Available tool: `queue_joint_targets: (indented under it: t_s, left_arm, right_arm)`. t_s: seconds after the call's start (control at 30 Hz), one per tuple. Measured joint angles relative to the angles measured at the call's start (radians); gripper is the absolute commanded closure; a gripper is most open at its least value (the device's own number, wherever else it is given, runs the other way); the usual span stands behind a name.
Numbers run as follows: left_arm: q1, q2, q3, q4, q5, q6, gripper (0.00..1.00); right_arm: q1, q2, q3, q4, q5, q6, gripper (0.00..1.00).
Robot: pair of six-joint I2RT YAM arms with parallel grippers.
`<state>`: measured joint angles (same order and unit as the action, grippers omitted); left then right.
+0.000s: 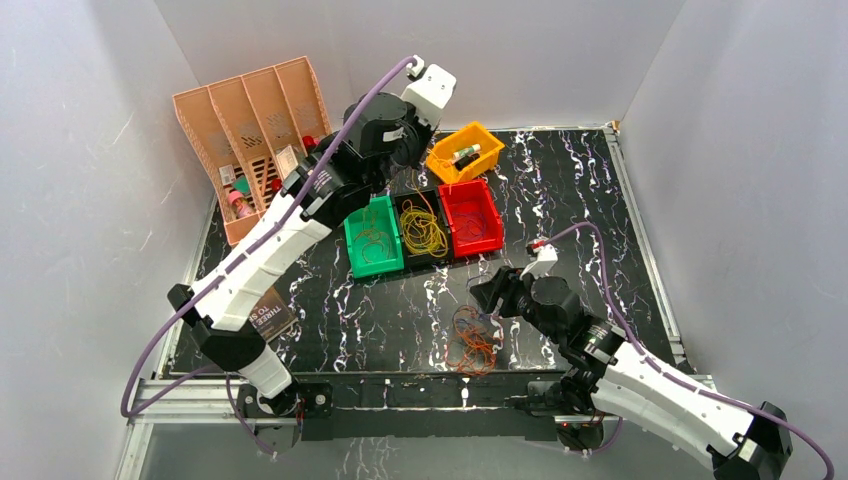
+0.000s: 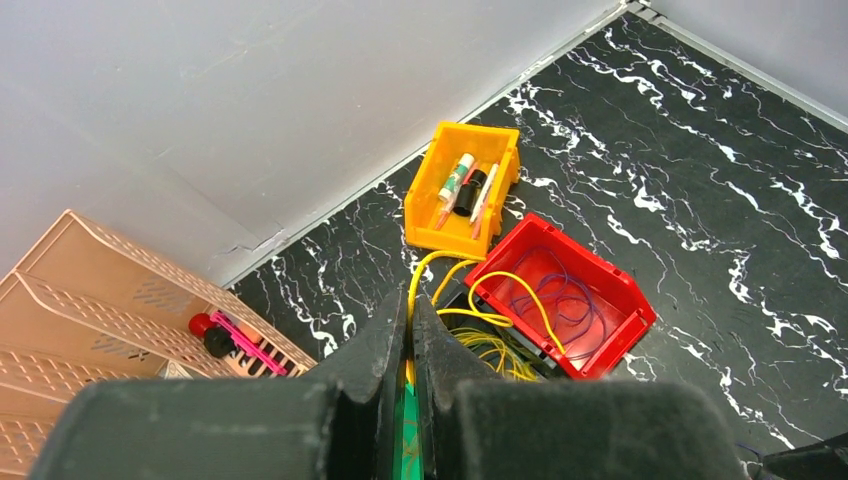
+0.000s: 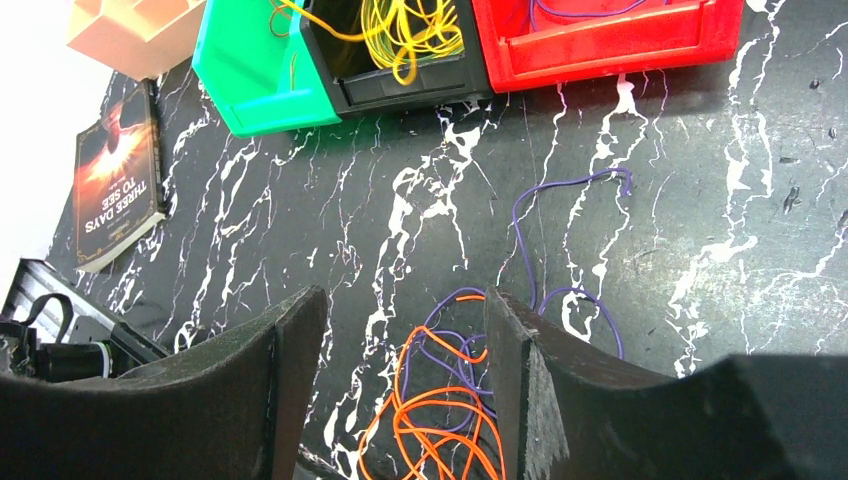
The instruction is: Untangle the cables
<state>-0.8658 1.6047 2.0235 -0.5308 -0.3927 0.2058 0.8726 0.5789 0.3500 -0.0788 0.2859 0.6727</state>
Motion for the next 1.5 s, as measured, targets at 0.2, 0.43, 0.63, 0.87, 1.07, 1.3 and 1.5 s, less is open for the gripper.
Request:
queue_joint_targets:
  t_s: [0.2,0.43,0.63,0.87,1.07,1.3,1.5]
  left_arm:
    - [0.02,0.0,-0.019,0.021,0.002,0.003,1.0]
    - [0.058,0.004,-0.052,0.03,0.03,-0.001,1.0]
    - [0.083,0.009,-0.051,0.037,0.042,-0.001,1.0]
    - [0.096,0.012,-0.051,0.038,0.051,0.0,1.0]
    - [0.116,0.025,-0.056,0.061,0.064,0.0,1.0]
    - [0.143,0.025,-0.124,0.089,0.08,-0.005,1.0]
    - [0.16,0.029,-0.186,0.112,0.103,-0.017,1.0]
  right_arm:
    - [0.0,-0.012,0.0,-0.005,0.003,0.0,0.32]
    - [0.0,-0.017,0.0,-0.024,0.004,0.0,0.32]
    - [0.0,-0.017,0.0,-0.027,0.007,0.001,0.32]
    - [0.0,-0.017,0.0,-0.027,0.007,0.002,0.32]
    - [0.0,-0.016,0.0,-0.027,0.007,0.004,0.32]
    - [0.0,-0.016,0.0,-0.027,0.007,0.005,0.32]
    - [0.0,-0.016,0.0,-0.027,0.006,0.005,0.32]
